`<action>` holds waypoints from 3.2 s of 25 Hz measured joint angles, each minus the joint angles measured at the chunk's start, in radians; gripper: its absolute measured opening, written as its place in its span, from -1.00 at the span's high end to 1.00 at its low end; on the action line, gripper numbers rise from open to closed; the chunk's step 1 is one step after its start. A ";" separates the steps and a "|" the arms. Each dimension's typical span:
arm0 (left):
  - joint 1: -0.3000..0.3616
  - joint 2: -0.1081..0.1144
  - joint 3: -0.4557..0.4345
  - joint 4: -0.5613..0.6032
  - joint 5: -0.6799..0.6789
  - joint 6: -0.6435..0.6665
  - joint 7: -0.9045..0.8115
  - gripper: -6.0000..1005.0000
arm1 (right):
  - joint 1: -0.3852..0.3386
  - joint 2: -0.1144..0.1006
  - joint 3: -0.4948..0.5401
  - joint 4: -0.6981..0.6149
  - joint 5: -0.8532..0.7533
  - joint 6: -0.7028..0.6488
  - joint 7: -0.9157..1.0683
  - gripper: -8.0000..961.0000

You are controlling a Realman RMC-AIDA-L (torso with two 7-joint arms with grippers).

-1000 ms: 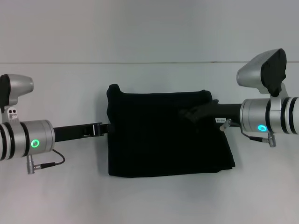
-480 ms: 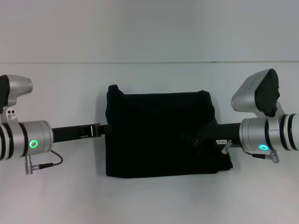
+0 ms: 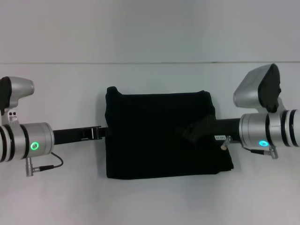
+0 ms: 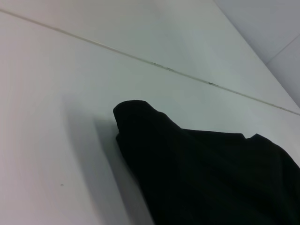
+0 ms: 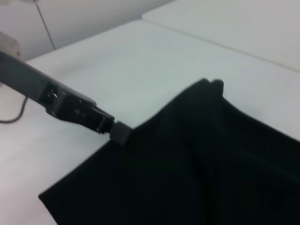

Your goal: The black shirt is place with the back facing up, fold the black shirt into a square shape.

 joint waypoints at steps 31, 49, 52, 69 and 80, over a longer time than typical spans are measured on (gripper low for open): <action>-0.088 -0.024 -0.120 0.023 -0.062 -0.014 0.113 -0.54 | -0.013 -0.015 0.044 -0.031 0.101 0.117 0.025 0.99; -0.073 -0.062 -0.122 -0.027 -0.063 0.041 0.825 -0.57 | -0.024 -0.022 0.053 -0.031 0.102 0.127 0.063 0.99; -0.079 -0.063 -0.122 -0.038 -0.063 0.011 0.833 -0.57 | -0.024 -0.021 0.053 -0.029 0.102 0.129 0.066 0.99; -0.108 -0.068 -0.130 -0.129 -0.064 -0.238 0.847 -0.57 | -0.017 -0.012 0.065 -0.032 0.102 0.136 0.065 0.99; -0.095 -0.063 -0.130 -0.108 -0.136 -0.140 0.844 -0.57 | -0.020 -0.009 0.065 -0.032 0.102 0.135 0.062 0.98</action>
